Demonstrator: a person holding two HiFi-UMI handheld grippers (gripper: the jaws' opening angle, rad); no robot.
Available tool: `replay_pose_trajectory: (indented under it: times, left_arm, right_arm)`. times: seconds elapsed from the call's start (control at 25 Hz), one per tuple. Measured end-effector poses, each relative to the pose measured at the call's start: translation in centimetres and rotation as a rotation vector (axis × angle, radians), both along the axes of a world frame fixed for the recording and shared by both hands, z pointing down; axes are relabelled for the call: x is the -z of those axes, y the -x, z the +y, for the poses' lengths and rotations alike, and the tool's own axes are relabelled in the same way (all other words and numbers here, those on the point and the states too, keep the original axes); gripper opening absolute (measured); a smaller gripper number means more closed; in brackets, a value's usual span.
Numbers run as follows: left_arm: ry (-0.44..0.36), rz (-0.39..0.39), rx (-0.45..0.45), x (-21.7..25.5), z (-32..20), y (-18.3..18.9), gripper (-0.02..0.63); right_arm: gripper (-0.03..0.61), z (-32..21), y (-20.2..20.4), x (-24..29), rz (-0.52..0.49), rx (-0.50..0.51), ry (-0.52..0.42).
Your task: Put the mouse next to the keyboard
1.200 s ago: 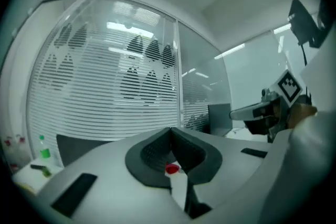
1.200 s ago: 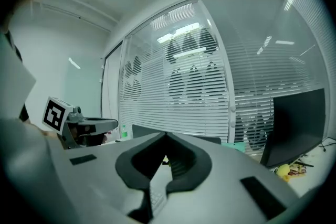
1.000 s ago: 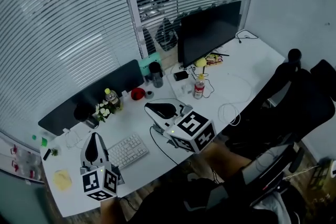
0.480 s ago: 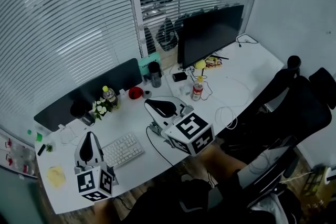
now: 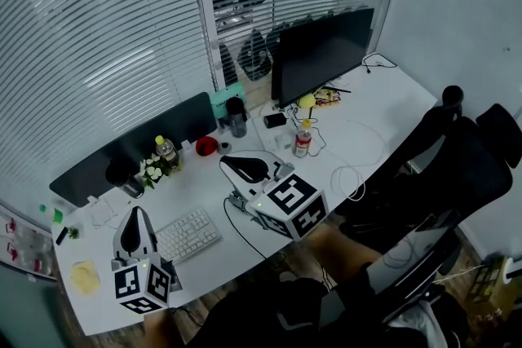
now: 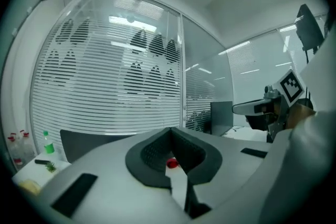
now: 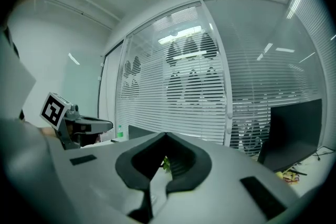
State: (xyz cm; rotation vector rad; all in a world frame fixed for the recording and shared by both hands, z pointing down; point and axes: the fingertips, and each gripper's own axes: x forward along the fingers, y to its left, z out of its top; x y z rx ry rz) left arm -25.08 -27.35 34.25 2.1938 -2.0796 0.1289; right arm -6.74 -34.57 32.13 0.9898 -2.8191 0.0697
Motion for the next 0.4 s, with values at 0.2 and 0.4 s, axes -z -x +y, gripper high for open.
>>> replay_pose_trajectory:
  times: [0.2, 0.4]
  left_arm:
    - [0.0, -0.016, -0.016, 0.0, -0.1, -0.6, 0.029]
    - [-0.041, -0.098, 0.004, 0.7, 0.2, -1.1, 0.029]
  right_arm:
    - [-0.002, -0.1, 0.1, 0.1, -0.011, -0.007, -0.003]
    - [-0.002, -0.4, -0.1, -0.3, 0.001, -0.021, 0.002]
